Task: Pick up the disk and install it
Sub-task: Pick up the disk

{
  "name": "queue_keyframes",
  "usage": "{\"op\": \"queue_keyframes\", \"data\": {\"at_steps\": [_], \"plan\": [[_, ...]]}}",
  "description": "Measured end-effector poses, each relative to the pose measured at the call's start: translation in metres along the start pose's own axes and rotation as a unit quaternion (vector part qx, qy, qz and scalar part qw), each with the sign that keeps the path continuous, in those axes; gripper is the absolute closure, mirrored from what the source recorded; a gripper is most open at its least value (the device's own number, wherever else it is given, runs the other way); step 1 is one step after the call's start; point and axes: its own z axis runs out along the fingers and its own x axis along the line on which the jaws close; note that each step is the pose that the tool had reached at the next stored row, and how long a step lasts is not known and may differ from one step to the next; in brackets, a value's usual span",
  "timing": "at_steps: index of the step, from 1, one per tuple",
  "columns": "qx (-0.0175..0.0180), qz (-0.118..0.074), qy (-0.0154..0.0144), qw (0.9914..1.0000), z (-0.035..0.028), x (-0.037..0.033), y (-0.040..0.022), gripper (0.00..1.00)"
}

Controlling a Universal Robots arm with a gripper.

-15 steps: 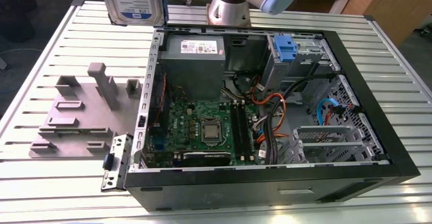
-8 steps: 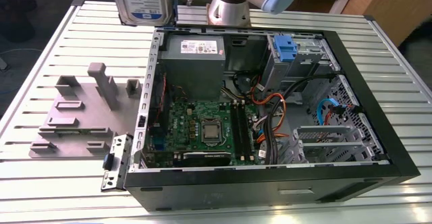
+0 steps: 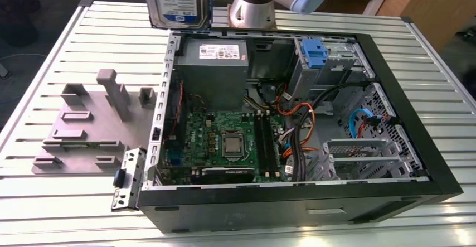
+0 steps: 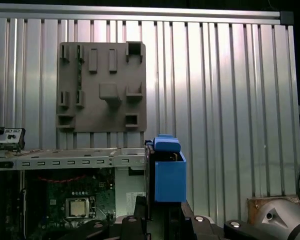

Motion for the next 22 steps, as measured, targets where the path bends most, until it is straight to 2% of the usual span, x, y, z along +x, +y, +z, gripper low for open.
{"op": "queue_keyframes", "data": {"at_steps": [10, 22], "plan": [[0.0000, 0.000, 0.0000, 1.00000, -0.0004, -0.0032, -0.0367, 0.65], [0.0000, 0.000, 0.0000, 1.00000, -0.0010, -0.0068, -0.0746, 0.65]]}}
